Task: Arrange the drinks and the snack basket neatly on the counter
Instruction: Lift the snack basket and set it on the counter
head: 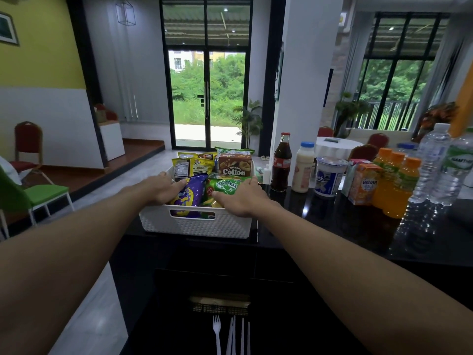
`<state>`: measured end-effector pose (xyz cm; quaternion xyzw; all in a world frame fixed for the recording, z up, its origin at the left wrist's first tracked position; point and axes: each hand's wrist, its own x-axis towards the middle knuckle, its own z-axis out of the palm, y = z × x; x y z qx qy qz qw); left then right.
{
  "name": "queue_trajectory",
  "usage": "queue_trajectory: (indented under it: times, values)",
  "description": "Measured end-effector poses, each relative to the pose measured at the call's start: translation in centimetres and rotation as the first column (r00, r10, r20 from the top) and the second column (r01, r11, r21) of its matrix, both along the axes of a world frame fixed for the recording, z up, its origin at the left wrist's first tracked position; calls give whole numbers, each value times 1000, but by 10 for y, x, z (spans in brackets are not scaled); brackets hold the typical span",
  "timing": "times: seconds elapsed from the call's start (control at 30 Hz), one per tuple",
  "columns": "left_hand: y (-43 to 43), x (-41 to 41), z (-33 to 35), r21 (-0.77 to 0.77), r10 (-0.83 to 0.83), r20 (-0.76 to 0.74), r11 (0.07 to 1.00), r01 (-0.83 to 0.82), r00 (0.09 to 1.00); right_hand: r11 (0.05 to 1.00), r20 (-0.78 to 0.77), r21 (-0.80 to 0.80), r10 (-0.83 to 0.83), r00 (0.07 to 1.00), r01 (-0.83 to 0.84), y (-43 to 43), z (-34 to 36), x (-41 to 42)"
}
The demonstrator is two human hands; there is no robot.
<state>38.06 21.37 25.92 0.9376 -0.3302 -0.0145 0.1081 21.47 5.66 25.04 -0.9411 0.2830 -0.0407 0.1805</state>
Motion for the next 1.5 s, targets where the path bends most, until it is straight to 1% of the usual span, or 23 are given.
queue_trajectory:
  times: [0.57,0.73,0.83,0.97,1.03,1.17,1.33,1.4,1.5]
  values:
    - [-2,6,-2,-55,-8,-21,998,7,1000,1000,24,12,-20,1000,20,-3,-1,7]
    - [0,4,-3,-111,-32,-17,993,30,999,1000,29,17,-20,999,19,-4,-2,7]
    - [5,3,-4,-169,-27,41,985,33,999,999,61,53,-15,998,11,-5,-1,6]
    - [11,-2,0,-256,14,167,966,30,986,995,142,96,-13,990,-1,-9,1,2]
    - [13,-7,3,-275,14,180,961,37,984,996,162,93,-10,987,-5,-12,2,-3]
    - [5,-23,14,-239,-44,184,967,88,982,1000,191,15,-30,981,28,-22,11,-26]
    - [-24,-60,21,-125,-139,281,976,180,949,990,172,-123,-41,984,63,-44,25,-68]
    - [-37,-76,22,-90,-161,311,976,198,937,985,174,-152,-58,983,85,-54,28,-84]
    - [-55,-99,24,-84,-188,326,970,226,926,980,198,-162,-78,977,111,-68,29,-106]
